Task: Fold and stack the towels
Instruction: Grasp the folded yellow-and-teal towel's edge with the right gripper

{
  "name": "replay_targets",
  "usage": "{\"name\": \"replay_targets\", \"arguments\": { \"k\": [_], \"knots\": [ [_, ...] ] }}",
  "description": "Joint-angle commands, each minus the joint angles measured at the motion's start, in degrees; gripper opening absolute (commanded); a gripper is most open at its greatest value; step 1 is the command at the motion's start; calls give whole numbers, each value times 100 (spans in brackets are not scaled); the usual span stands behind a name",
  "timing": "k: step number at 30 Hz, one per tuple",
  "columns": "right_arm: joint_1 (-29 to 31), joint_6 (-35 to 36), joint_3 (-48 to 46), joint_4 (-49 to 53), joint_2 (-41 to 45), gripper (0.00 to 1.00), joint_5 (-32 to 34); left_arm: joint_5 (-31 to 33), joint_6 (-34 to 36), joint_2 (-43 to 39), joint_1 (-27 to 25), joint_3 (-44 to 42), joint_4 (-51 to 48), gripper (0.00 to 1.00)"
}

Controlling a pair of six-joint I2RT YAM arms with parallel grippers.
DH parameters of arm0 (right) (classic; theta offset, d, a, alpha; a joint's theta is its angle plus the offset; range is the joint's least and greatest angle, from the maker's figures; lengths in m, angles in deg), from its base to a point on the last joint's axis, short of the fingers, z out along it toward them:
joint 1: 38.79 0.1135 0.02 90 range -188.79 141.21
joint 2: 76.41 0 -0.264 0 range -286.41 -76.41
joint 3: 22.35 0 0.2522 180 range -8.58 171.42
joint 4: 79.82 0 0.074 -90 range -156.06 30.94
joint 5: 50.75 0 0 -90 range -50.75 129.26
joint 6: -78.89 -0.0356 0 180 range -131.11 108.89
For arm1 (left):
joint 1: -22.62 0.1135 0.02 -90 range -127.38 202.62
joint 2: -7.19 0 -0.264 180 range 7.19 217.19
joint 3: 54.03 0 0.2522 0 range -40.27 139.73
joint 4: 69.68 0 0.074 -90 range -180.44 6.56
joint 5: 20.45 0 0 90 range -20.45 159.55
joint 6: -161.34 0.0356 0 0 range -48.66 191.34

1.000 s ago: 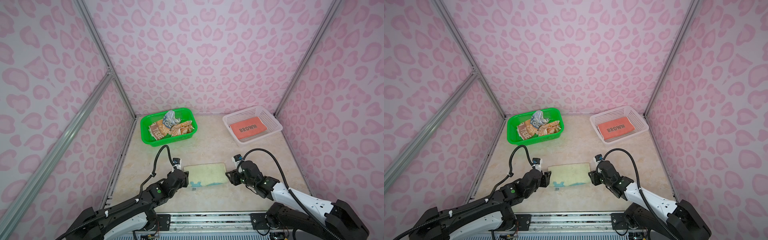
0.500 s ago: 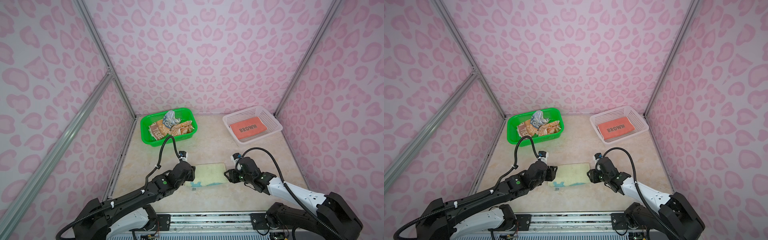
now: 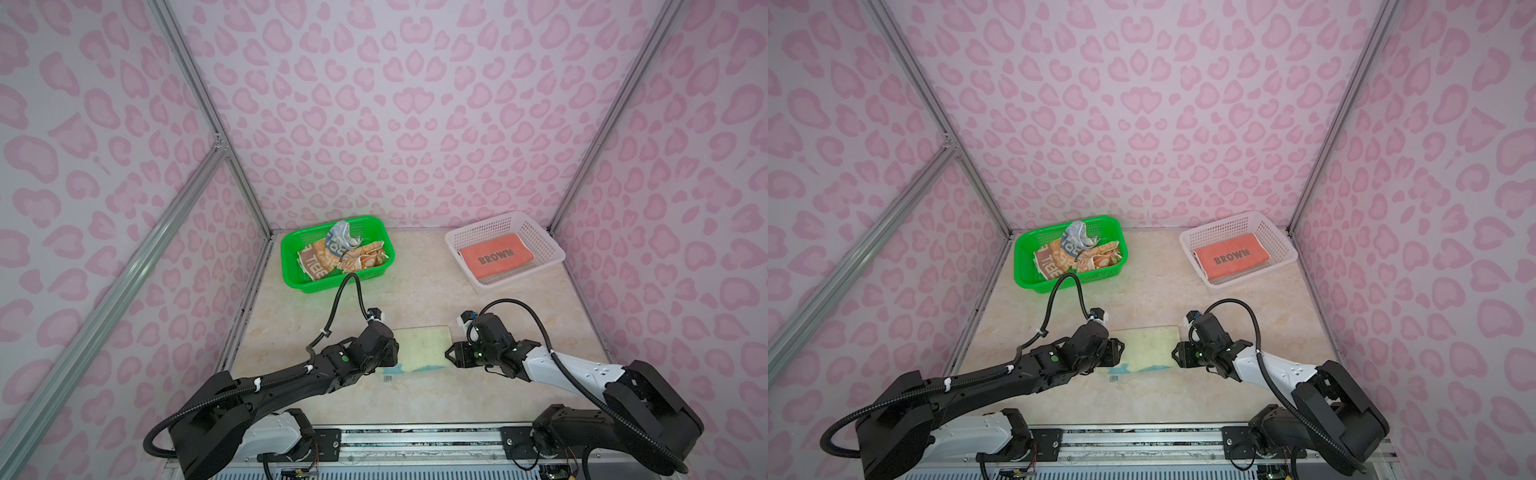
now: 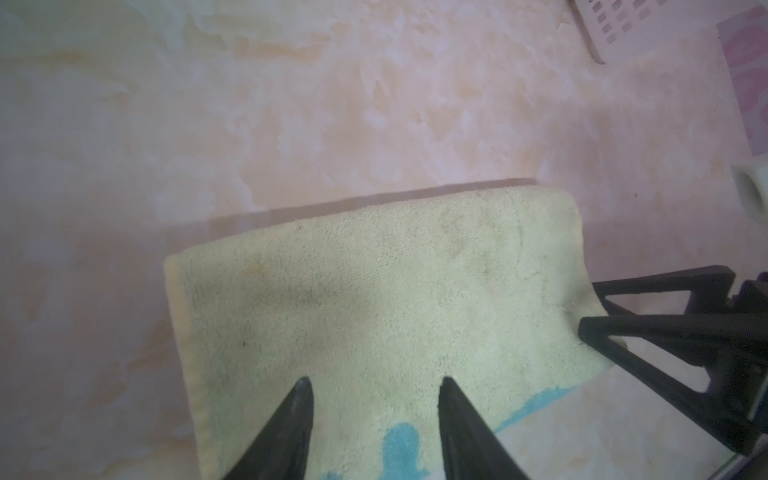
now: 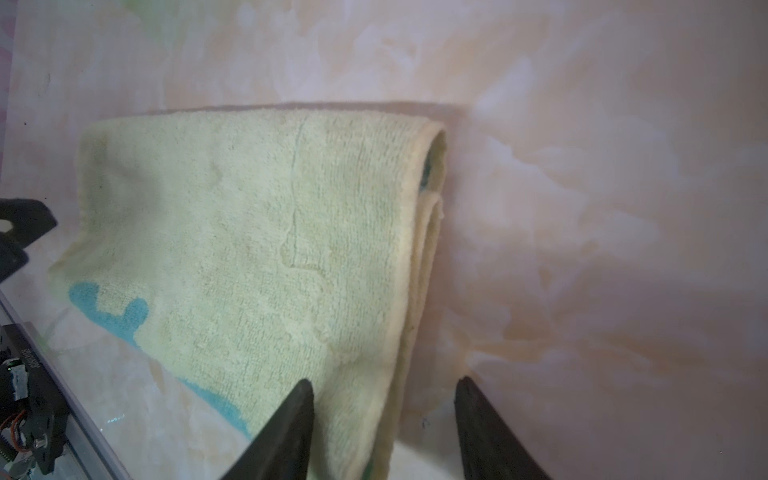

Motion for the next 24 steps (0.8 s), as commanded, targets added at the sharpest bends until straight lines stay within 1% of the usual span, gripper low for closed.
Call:
{"name": "replay_targets", "arguments": {
  "k": [1, 5, 9, 17, 20, 22, 24],
  "knots": [
    [2, -86, -103, -282, -85, 52, -138, -196, -123, 236, 9, -85, 301, 51],
    [-5, -143, -202, -523, -247, 48, -229, -240, -158, 479, 9, -212, 364, 49],
    [2, -207, -276, -836, -499, 47, -319, -164, -141, 499, 18, -329, 366, 49],
    [45, -293, -239, -1595, -1321, 42, -547, -84, -112, 541, 26, -437, 417, 49],
    [112, -273, -105, -1682, -1583, 34, -540, -104, -105, 621, 26, -427, 453, 48],
    [126, -250, -59, -1797, -1666, 23, -522, -101, -97, 639, 35, -416, 470, 49],
    [131, -137, 66, -1679, -1639, 11, -439, -79, -79, 628, 43, -417, 470, 49]
  ]
}}
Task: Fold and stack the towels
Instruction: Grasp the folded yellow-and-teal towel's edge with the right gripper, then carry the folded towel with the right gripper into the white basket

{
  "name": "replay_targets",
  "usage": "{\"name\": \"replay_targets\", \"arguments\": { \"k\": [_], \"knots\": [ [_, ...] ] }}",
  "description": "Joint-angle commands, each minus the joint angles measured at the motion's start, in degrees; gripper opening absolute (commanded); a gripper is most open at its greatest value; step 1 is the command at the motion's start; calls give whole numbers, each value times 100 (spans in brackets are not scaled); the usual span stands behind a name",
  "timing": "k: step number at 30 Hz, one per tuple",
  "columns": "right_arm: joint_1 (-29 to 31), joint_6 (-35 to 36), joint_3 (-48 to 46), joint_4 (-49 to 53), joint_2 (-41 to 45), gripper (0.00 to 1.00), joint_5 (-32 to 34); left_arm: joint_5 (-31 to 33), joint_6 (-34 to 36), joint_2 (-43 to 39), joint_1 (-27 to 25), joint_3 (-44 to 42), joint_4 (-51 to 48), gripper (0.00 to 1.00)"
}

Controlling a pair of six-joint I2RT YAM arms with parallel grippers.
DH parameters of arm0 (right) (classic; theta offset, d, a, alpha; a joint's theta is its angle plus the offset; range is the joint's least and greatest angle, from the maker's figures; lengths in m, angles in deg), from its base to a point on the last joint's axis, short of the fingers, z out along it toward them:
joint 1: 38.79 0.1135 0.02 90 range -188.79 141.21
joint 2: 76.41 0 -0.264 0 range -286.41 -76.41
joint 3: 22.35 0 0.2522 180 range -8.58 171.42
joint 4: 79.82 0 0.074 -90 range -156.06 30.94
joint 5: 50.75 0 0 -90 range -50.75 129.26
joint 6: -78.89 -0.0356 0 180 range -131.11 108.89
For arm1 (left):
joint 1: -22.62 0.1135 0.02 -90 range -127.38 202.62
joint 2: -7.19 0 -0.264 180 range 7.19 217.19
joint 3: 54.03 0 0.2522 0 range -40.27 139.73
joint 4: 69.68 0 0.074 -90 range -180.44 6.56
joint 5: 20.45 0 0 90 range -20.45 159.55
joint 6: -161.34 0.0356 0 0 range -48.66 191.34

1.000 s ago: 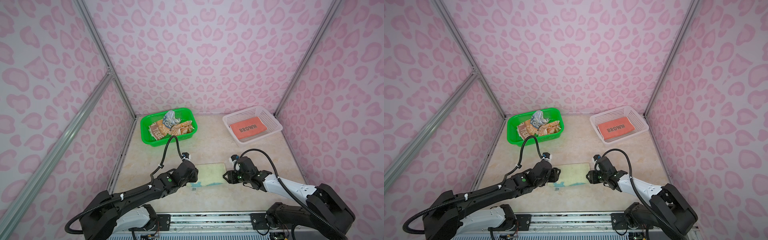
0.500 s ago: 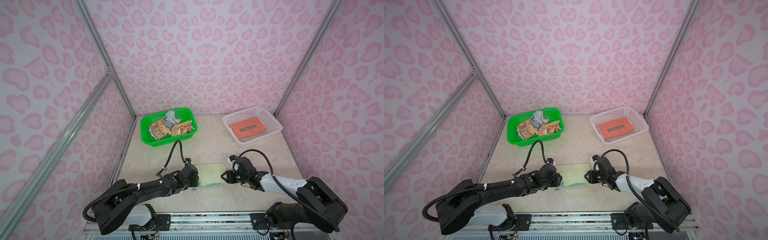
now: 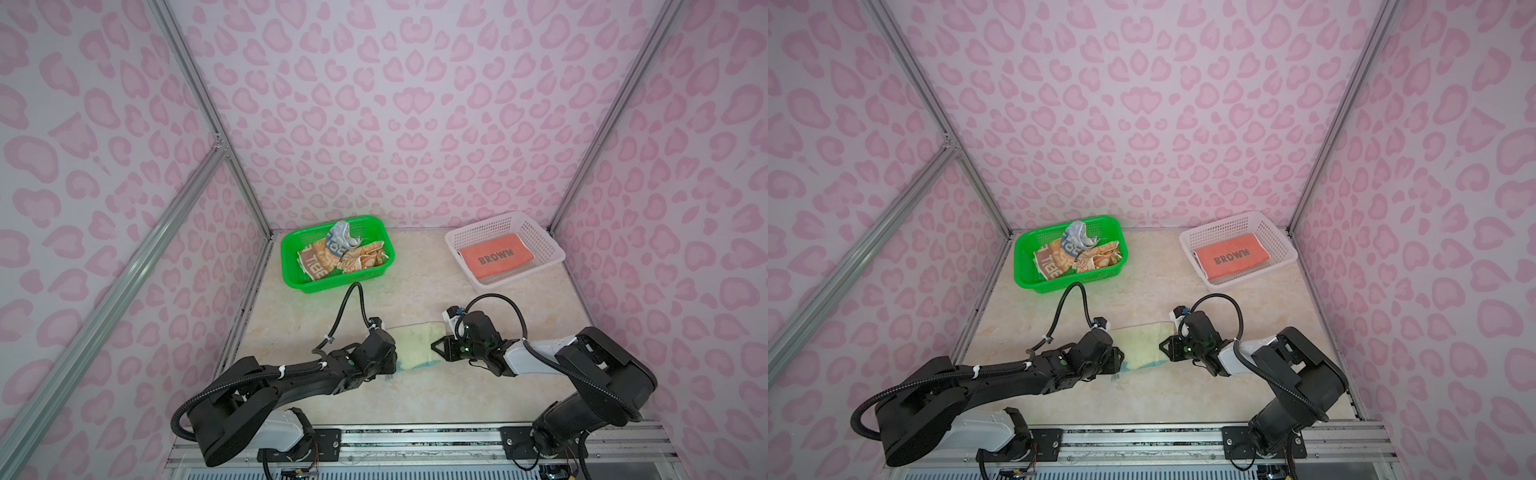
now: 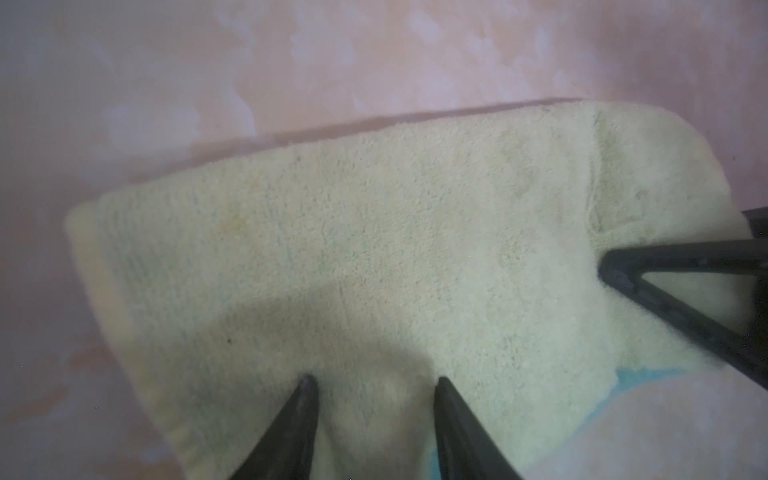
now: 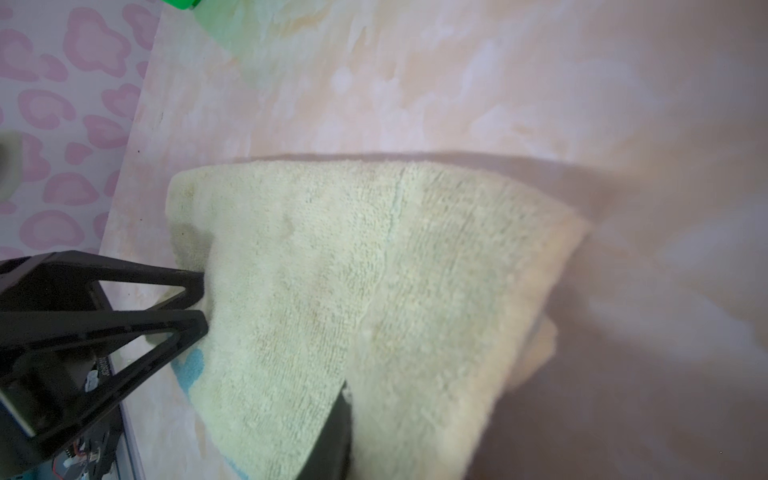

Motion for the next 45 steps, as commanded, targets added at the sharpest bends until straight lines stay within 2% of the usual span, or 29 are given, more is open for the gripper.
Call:
{"name": "replay_targets", "arguments": {
  "k": [1, 3, 7, 13, 18, 25, 33, 37, 45],
  "knots": [
    [21, 173, 145, 917, -33, 6, 298, 60, 48, 1, 16, -10, -129, 51],
    [19, 481, 441, 1388, 53, 0, 483, 136, 87, -107, 20, -12, -117, 60],
    [20, 1315, 1215, 2543, 221, 0, 1140, 328, 231, -494, 51, 15, -157, 73],
    [-118, 2396, 2210, 3517, 290, 0, 1920, 756, 449, -1245, 88, 33, -401, 78],
    [-608, 3073, 2987, 4014, 85, 0, 2023, 1106, 591, -1790, 158, 21, -786, 78],
    [-1515, 4067, 4462, 4821, -440, 0, 1927, 1315, 622, -2269, 319, -54, -1073, 78],
    [-2298, 4803, 6069, 5418, -1195, 0, 1688, 1285, 699, -2052, 459, 127, -1060, 78],
    [-2730, 4942, 6596, 5306, -1373, 0, 1434, 1236, 770, -1836, 498, 309, -1111, 77],
    [-3522, 5124, 7034, 4992, -1787, 0, 822, 1189, 779, -1510, 534, 534, -1133, 77]
  ]
}}
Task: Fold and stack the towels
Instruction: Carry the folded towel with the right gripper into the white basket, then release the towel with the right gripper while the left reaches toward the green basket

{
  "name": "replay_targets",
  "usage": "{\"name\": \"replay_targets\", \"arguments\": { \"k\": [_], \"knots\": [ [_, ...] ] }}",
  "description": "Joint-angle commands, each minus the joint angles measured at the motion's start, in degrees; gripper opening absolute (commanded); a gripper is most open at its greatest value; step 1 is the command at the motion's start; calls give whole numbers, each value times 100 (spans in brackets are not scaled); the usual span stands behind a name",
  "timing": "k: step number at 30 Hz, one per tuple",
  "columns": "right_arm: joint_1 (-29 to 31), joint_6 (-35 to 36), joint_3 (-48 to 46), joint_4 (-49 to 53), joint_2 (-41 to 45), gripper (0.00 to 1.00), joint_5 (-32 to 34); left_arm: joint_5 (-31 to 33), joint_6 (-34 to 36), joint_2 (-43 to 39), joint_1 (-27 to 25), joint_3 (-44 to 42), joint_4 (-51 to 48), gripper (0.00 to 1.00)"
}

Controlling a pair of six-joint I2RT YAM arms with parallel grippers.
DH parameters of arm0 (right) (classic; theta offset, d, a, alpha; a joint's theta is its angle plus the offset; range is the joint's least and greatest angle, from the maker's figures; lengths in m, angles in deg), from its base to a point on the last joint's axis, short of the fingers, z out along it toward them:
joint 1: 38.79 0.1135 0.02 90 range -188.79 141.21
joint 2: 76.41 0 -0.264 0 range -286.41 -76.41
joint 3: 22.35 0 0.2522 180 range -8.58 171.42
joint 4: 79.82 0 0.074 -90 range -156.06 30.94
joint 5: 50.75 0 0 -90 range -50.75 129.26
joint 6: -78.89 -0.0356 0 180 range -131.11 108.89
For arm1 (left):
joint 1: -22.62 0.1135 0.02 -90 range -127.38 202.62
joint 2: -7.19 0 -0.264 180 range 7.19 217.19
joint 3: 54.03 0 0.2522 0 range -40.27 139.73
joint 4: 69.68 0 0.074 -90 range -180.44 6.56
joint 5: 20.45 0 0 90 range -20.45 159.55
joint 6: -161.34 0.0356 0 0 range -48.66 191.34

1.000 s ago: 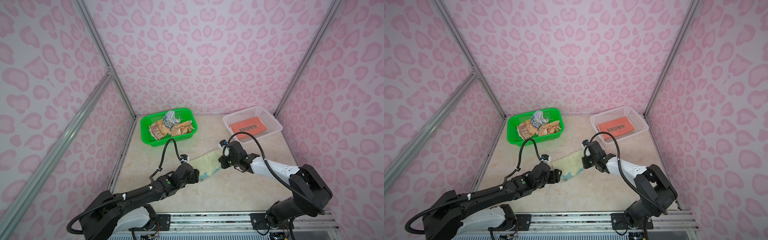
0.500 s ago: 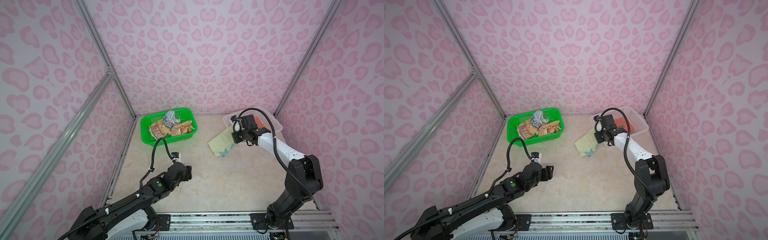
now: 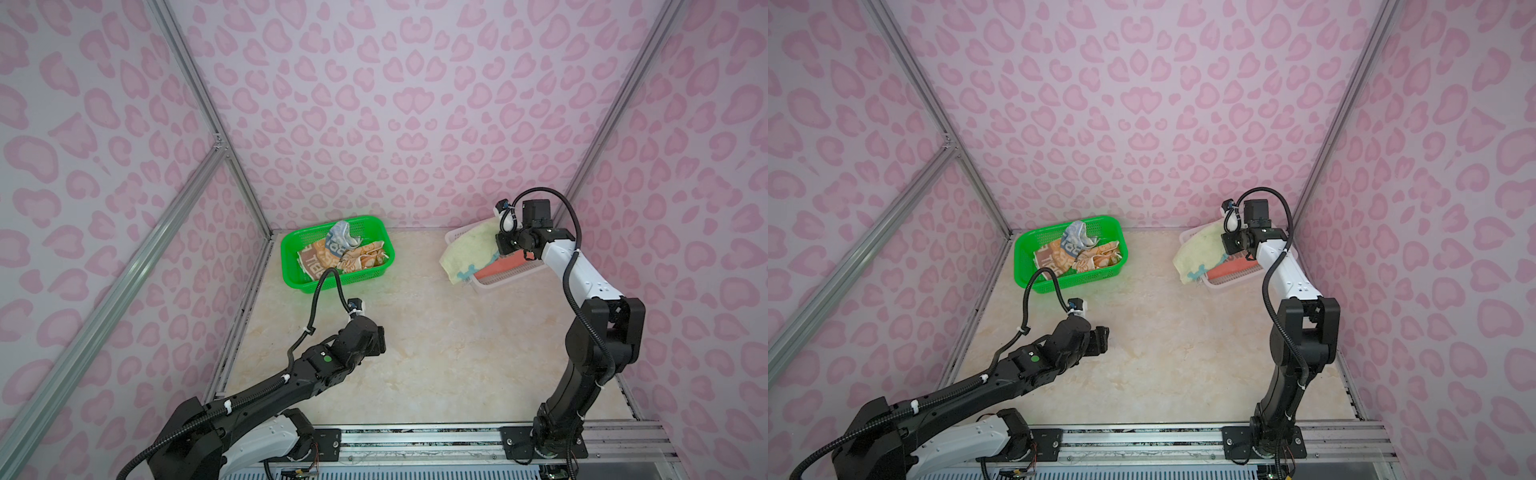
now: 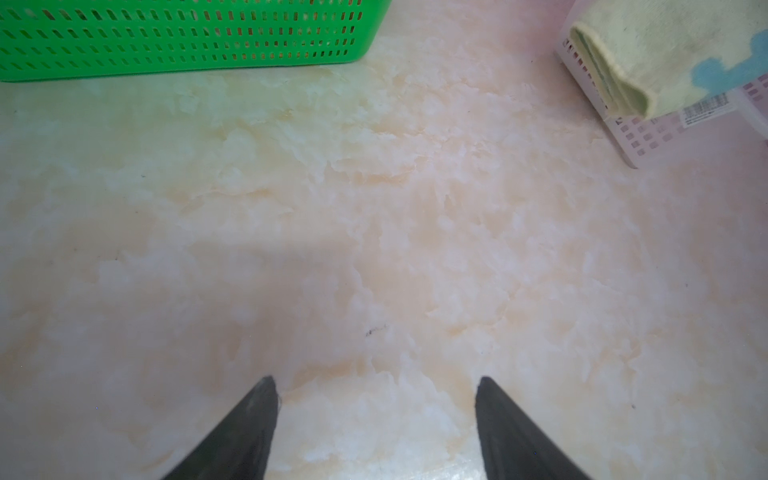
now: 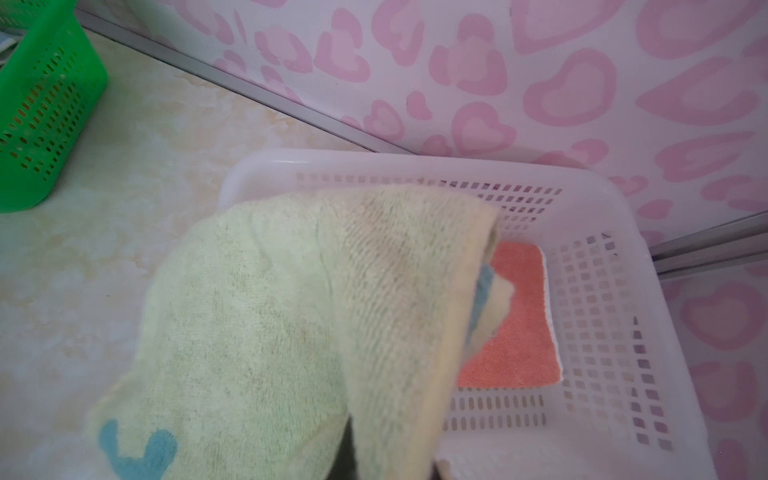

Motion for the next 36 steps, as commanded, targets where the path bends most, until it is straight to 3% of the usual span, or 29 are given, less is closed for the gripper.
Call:
{"name": "replay_targets", "arguments": {
  "k": [1, 17, 20, 24, 25, 30, 36],
  "knots": [
    [-190, 187, 139, -147, -221, 0, -305, 15, 41, 103, 13, 122, -22, 77],
    [-886, 164, 1039, -403, -1671, 1, -487, 50, 14, 472, 25, 398, -188, 77],
    [-886, 12, 1346, -343, -2014, 18, -373, 42, 14, 560, 18, 444, -191, 77],
    [-905, -282, 1555, -428, -2233, 74, -46, -10, 14, 647, 18, 491, -216, 77],
    [-912, -357, 1557, -499, -2220, 97, 53, -19, 14, 645, 23, 491, -215, 77],
    [-908, -582, 1446, -713, -1951, 99, 410, 15, 23, 581, 21, 456, -211, 77],
    [-854, -635, 991, -865, -1329, 99, 289, 32, 32, 524, 20, 421, -180, 77]
  ]
}}
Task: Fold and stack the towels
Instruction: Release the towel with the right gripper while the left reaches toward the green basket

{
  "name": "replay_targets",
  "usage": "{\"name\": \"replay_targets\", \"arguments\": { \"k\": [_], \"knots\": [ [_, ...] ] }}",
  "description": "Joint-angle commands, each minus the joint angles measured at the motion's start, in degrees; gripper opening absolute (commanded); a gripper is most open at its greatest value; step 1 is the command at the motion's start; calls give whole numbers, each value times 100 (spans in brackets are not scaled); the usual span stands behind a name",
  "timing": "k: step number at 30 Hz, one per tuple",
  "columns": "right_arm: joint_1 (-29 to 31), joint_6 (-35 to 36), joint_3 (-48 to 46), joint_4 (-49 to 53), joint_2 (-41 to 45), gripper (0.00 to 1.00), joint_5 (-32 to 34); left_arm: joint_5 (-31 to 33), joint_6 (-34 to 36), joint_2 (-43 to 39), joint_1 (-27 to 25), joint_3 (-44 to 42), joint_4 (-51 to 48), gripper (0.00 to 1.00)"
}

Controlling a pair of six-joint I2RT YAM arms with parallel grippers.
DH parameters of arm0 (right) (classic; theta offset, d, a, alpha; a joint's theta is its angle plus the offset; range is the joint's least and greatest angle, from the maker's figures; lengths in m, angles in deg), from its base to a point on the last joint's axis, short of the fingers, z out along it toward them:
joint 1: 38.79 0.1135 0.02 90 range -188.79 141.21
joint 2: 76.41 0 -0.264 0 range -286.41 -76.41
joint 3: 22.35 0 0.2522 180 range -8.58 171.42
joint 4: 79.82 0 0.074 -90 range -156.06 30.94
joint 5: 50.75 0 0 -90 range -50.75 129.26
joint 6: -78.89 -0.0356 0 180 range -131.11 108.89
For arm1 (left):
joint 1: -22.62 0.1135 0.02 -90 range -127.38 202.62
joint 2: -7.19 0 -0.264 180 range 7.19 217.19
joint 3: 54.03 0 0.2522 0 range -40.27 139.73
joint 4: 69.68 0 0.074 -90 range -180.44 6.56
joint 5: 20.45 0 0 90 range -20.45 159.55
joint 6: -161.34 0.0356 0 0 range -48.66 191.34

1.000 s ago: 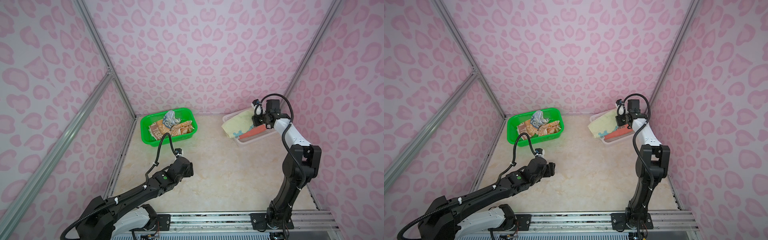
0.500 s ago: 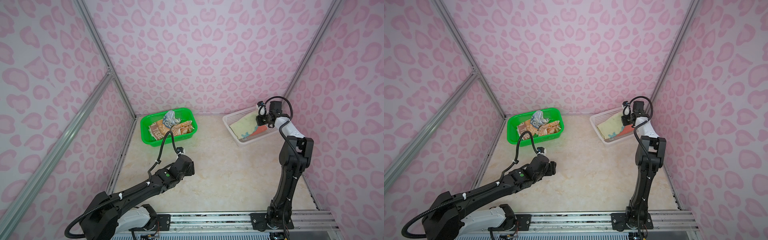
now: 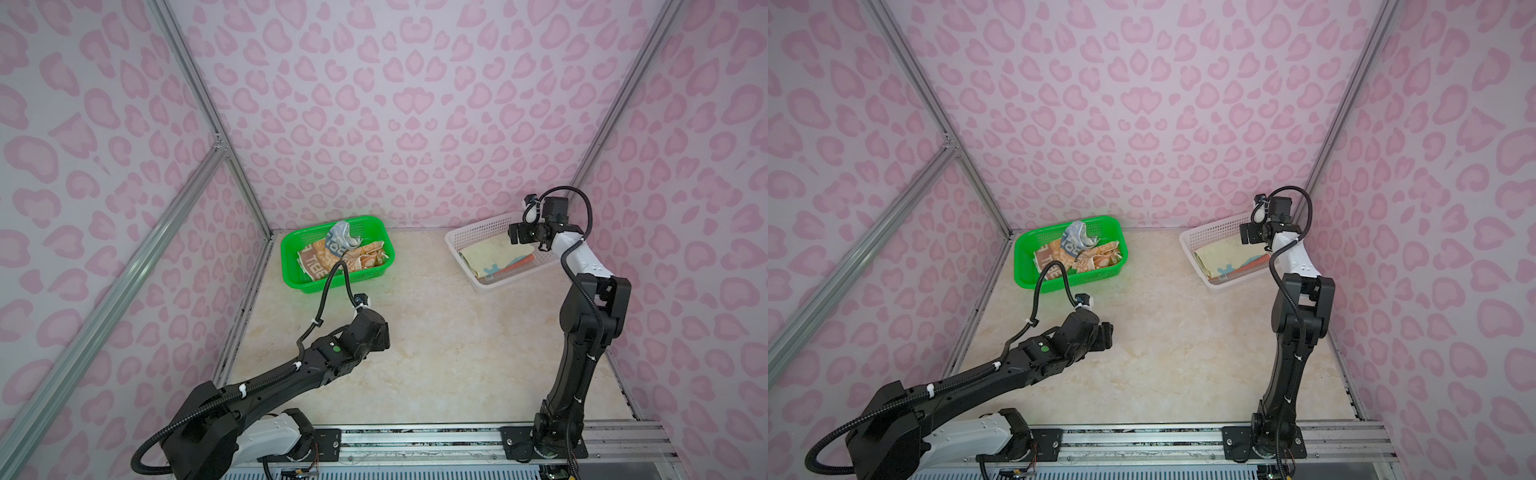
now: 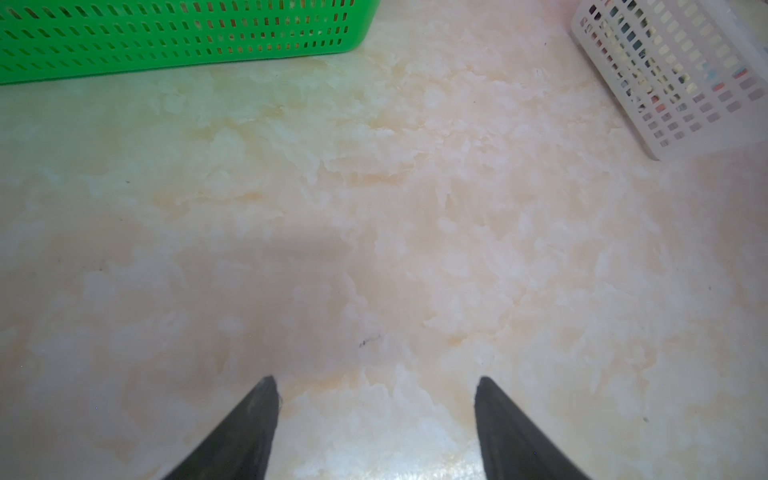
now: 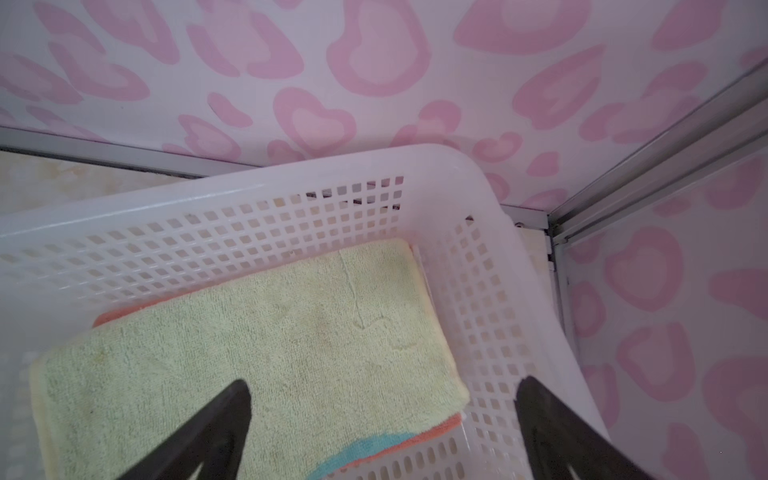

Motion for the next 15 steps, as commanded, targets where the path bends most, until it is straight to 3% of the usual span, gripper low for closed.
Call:
{"name": "replay_targets", "arguments": {
  "k": [1, 8, 15],
  "knots": [
    [83, -125, -311, -212, 298, 99, -19, 73, 12, -46, 0, 3, -16, 77],
    [665, -239, -1688, -797, 1440, 99, 314, 251, -78, 72, 109, 259, -108, 77],
    [1734, -294, -2925, -1253, 2313, 99, 992, 284, 39, 212, 375, 548, 154, 78]
  ]
}}
